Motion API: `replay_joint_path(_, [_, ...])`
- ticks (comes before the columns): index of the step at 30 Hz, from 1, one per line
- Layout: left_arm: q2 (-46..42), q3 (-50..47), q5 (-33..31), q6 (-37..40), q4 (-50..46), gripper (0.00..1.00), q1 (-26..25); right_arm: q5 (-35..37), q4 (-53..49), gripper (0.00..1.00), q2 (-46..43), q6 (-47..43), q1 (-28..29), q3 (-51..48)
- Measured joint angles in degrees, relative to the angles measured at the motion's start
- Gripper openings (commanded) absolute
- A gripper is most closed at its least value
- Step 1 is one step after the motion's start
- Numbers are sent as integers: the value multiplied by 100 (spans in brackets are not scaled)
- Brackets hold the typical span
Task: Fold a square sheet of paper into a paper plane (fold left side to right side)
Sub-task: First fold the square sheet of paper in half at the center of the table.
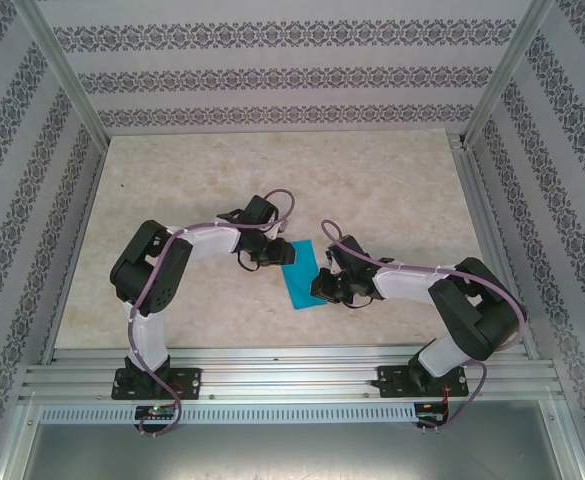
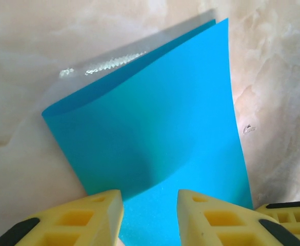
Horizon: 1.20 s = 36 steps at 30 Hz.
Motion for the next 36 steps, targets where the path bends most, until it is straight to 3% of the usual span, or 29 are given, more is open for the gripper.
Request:
replay_joint_path(13, [334, 553, -162, 72, 7, 38, 562, 31, -4, 12, 0, 0, 28, 0])
replay_joint_path(20, [-181, 107, -354, 114, 76, 27, 682, 39, -13, 12, 0, 0, 28, 4])
replay_joint_path(26, [-778, -413, 127, 83, 437, 22, 560, 42, -15, 12, 0, 0, 28, 7])
replay_joint_path(36, [-258, -304, 411, 2, 778, 21, 92, 52, -35, 12, 0, -2, 37, 15])
